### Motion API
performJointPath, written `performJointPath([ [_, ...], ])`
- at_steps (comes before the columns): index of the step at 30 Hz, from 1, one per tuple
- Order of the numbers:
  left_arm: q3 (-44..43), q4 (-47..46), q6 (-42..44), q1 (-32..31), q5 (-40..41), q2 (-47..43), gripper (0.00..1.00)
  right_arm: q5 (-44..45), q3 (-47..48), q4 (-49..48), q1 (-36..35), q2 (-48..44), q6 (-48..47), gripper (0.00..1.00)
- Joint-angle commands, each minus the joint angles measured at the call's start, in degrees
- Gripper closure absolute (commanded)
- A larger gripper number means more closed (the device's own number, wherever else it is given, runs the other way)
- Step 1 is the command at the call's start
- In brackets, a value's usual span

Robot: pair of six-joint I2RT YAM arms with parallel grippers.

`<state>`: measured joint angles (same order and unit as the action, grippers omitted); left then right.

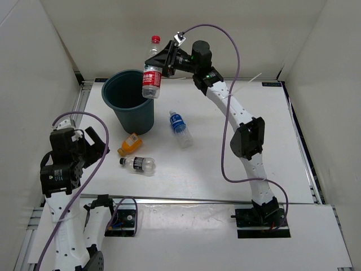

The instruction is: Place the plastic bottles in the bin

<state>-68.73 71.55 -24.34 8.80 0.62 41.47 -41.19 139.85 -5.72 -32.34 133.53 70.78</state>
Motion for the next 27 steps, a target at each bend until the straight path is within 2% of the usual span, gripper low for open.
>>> performJointPath([
  [1,0.7,-1.3,1.2,-0.2,-1.9,0.8,0.0,4.3,3.1,-5.1,0.1,0.9,0.4,0.58],
  [8,0.1,-2.6,4.5,-1.3,-0.7,3.0,0.0,14.5,4.2,-5.0,0.1,2.1,-3.2,0.57],
  [14,-1.1,-3.6,5.0,-2.6,2.2,4.2,0.0,17.7,4.8,-4.7,0.1,3.3,-6.2,0.57],
  [16,-1.8,-2.6,5.5,-3.1,3.0,4.2,0.0,18.2,4.8,-2.8,-0.4,3.3,-9.8,0.52],
  [19,-3.1,-2.0,5.5,-3.1,3.0,4.2,0.0,17.7,4.8,-1.4,-1.0,3.3,-12.9,0.52],
  [23,-6.0,-0.7,5.5,-3.1,1.7,5.5,0.0,21.8,6.0,-3.0,-1.0,3.9,-19.3,0.51],
  [27,-8.8,0.6,5.5,-3.1,0.3,6.6,0.0,23.3,6.0,-4.6,-1.0,3.9,-19.9,0.51],
])
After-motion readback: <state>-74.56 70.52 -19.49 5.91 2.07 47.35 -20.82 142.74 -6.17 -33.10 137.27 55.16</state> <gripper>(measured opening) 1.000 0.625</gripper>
